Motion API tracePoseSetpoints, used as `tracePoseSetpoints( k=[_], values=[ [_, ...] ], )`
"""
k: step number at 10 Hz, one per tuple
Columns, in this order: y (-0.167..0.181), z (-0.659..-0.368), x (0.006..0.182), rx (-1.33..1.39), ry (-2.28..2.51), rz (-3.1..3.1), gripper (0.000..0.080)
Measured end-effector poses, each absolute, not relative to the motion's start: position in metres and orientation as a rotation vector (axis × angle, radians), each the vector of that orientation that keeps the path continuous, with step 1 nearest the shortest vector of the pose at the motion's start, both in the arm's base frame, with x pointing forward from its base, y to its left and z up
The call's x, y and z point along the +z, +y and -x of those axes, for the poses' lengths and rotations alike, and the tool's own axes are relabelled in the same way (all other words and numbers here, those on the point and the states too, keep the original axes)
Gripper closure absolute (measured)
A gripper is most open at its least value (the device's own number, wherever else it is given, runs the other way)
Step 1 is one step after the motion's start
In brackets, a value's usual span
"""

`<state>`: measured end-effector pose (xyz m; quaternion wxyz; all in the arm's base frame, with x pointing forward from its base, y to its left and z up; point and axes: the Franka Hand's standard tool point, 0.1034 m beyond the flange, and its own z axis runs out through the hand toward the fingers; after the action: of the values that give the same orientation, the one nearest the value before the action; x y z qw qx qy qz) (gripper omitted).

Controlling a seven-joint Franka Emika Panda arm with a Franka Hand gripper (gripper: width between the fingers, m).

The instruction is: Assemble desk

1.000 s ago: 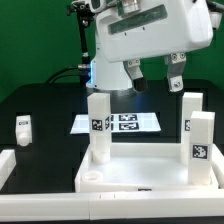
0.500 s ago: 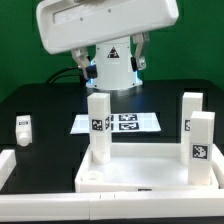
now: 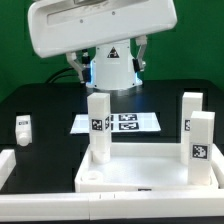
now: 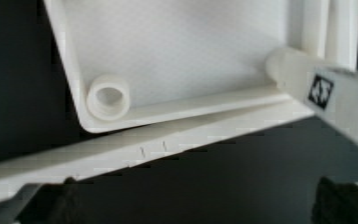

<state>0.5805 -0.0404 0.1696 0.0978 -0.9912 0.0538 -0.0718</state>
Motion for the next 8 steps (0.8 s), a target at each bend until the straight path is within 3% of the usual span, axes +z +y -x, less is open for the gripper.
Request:
tracePoseSetpoints(
  k=[2, 4, 8],
  values=[
    [-0.083, -0.545, 0.152, -0.200, -0.134, 2.961, 0.0150],
    [-0.128, -0.539, 0.149, -0.197, -0.333, 2.982, 0.0150],
    [-0.130, -0.536, 0.149, -0.214, -0.354, 2.985, 0.0150]
  ],
)
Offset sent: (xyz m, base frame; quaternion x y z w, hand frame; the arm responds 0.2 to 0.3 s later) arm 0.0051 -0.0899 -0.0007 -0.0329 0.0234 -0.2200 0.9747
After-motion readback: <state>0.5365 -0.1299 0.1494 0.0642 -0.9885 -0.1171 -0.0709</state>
